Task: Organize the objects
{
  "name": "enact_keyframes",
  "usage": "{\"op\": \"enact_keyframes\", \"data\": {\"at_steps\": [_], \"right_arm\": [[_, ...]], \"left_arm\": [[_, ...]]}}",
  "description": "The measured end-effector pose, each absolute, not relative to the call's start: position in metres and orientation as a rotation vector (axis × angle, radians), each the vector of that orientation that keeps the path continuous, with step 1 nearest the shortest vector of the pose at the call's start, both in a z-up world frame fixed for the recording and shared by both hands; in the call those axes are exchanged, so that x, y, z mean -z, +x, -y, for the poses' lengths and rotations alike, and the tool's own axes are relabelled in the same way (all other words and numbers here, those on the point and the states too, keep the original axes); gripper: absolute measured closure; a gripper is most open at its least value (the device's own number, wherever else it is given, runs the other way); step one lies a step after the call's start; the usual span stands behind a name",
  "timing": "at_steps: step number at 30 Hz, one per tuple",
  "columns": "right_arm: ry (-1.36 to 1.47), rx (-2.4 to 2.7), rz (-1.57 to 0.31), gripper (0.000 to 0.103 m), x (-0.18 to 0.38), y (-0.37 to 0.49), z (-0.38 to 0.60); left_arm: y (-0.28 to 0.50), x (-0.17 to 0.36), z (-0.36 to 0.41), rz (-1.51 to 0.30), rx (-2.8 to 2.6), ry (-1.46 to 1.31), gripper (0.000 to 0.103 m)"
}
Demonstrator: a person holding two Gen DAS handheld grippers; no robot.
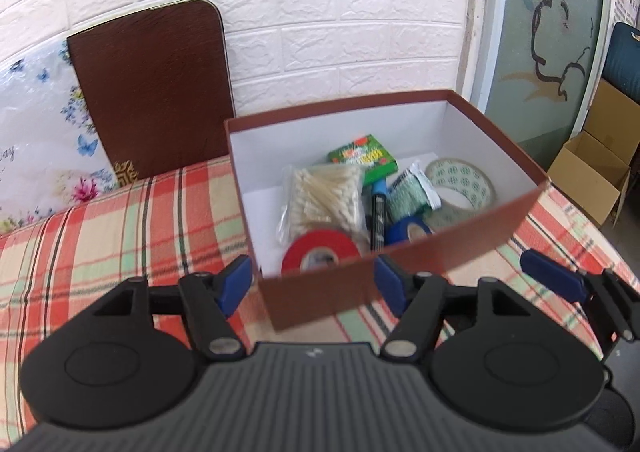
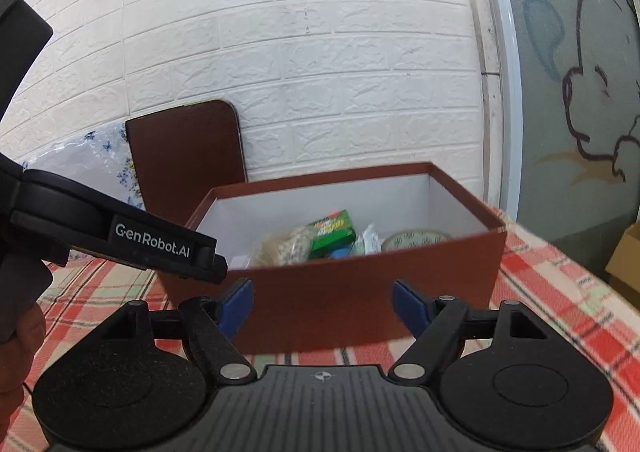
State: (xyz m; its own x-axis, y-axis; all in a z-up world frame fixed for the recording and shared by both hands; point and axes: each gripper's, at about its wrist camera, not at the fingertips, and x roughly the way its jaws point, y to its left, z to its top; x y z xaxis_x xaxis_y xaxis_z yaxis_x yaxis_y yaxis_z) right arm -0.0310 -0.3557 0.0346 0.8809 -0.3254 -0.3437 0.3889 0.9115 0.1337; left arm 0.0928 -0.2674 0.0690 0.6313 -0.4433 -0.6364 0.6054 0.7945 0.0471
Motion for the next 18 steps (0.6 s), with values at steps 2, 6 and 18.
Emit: {"op": "enact_keyframes", "data": {"at_steps": [2, 6, 18], "right_arm": [[0.216, 0.37, -0.34, 0.026, -0.032, -0.04, 0.35], [0.293, 0.352, -0.379, 0.02, -0.028, -0.059, 0.343], [0.42, 0.363, -0.389, 0.015, -0.029, -0.096, 0.323]], "left_arm": [[0.084, -0.067, 0.261, -0.651, 0.606, 0.275, 0.03], [0.068, -0.064, 0.246, -0.665, 0.599, 0.268, 0.021], [0.029, -0.06, 0.202, -0.648, 0.547, 0.267, 0.003]]}}
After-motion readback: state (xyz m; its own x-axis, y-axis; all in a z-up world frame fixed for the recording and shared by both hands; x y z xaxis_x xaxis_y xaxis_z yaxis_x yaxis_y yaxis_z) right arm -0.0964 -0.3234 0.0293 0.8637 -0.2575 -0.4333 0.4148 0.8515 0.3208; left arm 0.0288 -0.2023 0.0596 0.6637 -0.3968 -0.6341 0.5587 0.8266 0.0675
